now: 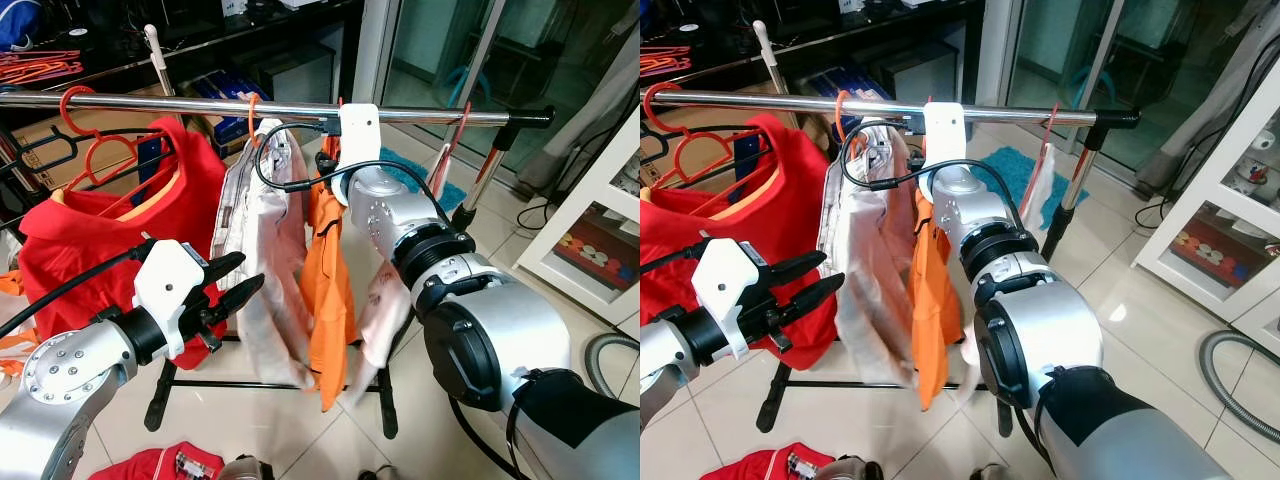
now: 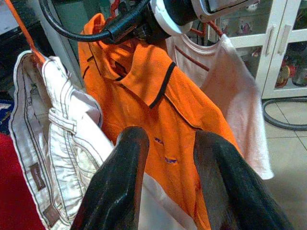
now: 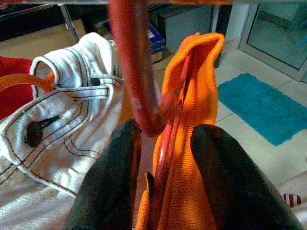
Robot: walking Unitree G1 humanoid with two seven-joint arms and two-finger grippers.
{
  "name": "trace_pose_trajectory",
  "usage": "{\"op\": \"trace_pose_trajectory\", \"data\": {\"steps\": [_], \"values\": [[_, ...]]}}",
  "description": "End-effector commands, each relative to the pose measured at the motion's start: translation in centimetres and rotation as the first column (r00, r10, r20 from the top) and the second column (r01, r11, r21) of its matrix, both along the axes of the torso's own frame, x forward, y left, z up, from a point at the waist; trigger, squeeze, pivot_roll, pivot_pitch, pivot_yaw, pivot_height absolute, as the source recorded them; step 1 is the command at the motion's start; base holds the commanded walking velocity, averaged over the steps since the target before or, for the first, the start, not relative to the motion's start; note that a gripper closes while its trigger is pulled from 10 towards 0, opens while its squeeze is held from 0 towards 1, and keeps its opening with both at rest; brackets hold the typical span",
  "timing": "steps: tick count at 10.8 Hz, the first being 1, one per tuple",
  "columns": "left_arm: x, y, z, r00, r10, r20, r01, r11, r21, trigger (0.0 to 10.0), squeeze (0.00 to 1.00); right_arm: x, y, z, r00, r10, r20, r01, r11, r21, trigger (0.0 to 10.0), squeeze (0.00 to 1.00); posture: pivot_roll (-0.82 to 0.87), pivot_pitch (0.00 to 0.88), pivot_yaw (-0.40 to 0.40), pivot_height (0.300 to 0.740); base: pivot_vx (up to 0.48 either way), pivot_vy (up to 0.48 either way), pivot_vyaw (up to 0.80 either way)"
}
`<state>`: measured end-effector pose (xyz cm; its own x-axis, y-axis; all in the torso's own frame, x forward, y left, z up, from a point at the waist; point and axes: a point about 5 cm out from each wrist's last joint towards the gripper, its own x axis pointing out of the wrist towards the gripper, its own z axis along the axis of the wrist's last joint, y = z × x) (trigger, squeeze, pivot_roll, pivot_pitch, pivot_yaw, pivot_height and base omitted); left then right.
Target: Hang hanger
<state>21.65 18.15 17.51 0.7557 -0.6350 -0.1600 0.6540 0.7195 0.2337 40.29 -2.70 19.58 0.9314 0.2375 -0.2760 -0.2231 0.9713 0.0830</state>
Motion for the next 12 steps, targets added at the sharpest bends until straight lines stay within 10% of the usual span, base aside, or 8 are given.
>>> {"op": "trace_pose_trajectory", "data": {"steps": [1,12], "values": [[-0.05,0.02,0.32,1.000,-0.001,0.006,0.001,1.000,0.003,10.0,0.00,0.23,-0.07,0.80,1.000,-0.007,0.015,0.007,1.000,-0.009,1.1,0.00,0.01,0.087,0.004,0.740,0.000,0.000,0.00],[0.07,-0.48,0.13,1.000,-0.020,0.000,0.020,1.000,-0.002,10.0,0.00,0.22,0.00,0.95,1.000,0.010,0.004,-0.010,0.999,-0.041,0.0,0.00,-0.01,0.070,0.010,0.740,0.000,0.000,0.00]]}}
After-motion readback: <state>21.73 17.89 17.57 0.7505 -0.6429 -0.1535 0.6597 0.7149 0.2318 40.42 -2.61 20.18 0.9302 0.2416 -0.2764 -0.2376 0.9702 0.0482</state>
